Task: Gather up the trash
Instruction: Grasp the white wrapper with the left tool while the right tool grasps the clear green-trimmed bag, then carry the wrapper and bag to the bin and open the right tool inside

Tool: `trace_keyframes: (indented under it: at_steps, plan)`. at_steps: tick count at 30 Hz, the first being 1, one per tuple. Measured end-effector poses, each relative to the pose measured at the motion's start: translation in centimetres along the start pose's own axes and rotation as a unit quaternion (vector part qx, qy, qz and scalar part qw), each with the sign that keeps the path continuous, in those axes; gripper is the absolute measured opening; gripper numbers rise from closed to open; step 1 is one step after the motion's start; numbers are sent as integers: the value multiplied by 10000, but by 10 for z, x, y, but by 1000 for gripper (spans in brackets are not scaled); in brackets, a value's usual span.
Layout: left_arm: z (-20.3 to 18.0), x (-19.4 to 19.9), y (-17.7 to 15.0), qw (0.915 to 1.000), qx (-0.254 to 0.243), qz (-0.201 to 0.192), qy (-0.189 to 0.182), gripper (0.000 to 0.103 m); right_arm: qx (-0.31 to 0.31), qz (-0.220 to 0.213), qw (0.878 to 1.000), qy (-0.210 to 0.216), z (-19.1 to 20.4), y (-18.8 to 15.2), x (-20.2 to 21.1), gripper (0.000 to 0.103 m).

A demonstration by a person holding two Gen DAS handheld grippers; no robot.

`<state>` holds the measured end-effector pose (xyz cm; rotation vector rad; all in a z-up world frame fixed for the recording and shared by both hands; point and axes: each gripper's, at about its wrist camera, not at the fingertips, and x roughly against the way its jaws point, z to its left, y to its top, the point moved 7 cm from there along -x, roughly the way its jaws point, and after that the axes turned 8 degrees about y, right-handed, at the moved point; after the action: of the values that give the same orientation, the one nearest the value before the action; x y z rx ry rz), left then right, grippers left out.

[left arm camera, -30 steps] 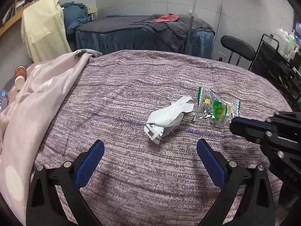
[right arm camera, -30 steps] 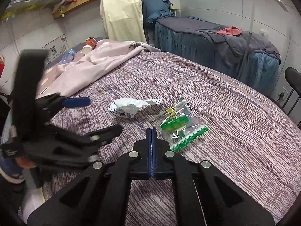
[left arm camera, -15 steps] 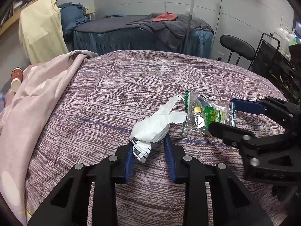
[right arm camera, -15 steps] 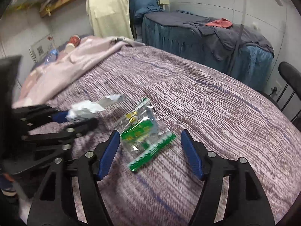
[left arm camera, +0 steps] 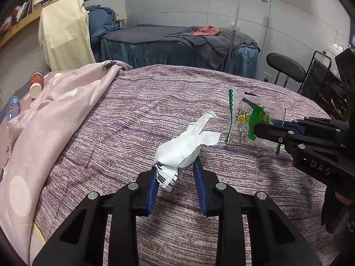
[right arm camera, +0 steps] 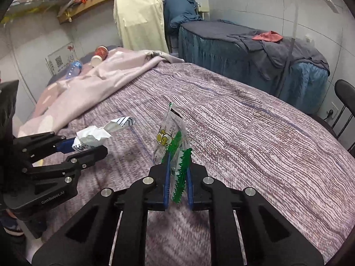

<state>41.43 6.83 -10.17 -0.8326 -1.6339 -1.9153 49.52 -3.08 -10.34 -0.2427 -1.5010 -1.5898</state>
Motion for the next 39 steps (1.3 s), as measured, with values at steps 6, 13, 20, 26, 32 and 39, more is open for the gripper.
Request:
trace_keyframes:
  at_steps: [6, 13, 20, 26, 32, 39]
  plan:
    - [-15, 41, -9, 9996, 61, -287, -56, 29, -39, -284, 9994, 167, 13, -11, 51, 13]
    - [-41, 84, -28, 9985, 149, -478, -237, 29, -64, -486, 9986, 201, 17, -44, 113, 13]
    - [-80, 124, -54, 9971, -9, -632, -426, 29, -209, -727, 9971, 120, 5, -88, 181, 13]
    - [-117, 148, -75, 9954, -117, -677, -664, 29, -488, -964, 9941, -72, -20, -131, 239, 13]
    - [-154, 160, -89, 9931, -204, -636, -968, 29, -910, -1135, 9887, -353, -54, -175, 283, 13]
    - [-196, 173, -97, 9884, -269, -655, -1341, 29, -1437, -1345, 9772, -792, -92, -227, 331, 13]
